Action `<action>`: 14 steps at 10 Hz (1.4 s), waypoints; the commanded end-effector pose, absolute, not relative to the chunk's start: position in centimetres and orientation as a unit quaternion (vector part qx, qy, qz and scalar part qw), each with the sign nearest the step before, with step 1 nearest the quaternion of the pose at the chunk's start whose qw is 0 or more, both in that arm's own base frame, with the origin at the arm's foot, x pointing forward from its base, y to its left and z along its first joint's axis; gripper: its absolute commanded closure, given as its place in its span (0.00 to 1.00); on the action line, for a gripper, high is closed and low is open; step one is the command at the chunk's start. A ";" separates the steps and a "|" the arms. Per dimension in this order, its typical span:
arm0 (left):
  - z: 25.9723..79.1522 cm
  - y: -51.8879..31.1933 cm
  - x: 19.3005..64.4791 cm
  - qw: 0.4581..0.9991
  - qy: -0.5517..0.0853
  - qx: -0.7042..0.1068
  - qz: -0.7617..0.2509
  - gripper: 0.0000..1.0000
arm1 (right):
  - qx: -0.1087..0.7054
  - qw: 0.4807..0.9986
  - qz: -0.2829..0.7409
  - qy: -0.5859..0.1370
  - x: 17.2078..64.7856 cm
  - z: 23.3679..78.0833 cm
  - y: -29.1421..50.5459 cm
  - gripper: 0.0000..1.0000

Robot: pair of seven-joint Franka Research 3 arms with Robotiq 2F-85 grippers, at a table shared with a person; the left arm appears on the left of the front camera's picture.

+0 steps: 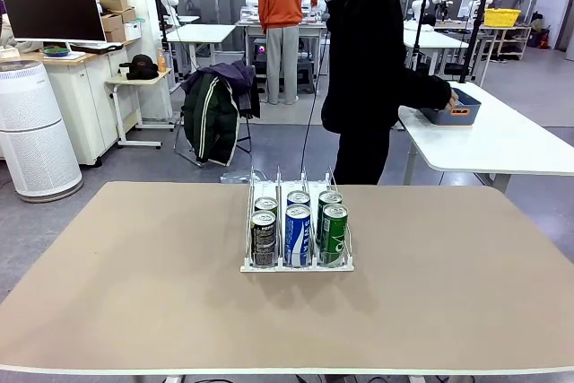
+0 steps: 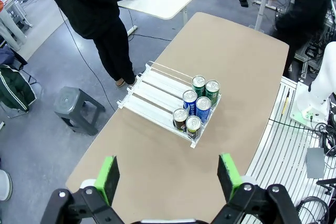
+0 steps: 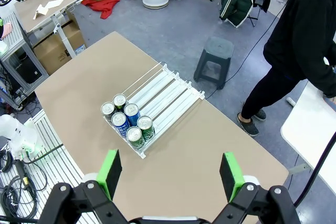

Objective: Fill the beverage cans into the dispenser.
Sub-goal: Pick up the Sprite handed by the human.

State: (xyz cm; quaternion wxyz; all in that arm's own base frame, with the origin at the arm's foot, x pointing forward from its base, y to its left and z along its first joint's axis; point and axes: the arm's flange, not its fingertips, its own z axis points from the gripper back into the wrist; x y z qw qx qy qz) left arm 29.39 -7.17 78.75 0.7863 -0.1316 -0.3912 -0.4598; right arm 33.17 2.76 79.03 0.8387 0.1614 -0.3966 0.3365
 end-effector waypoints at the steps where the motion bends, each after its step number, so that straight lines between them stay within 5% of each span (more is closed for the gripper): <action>1: 78.8 -7.1 29.4 0.787 -0.392 -0.130 -0.458 0.00 | 0.164 0.839 0.336 -0.396 33.3 79.0 2.7 0.00; 14: 78.8 -7.1 29.4 0.787 -0.392 -0.130 -0.458 0.00 | 0.164 0.839 0.336 -0.396 33.3 79.0 2.7 0.00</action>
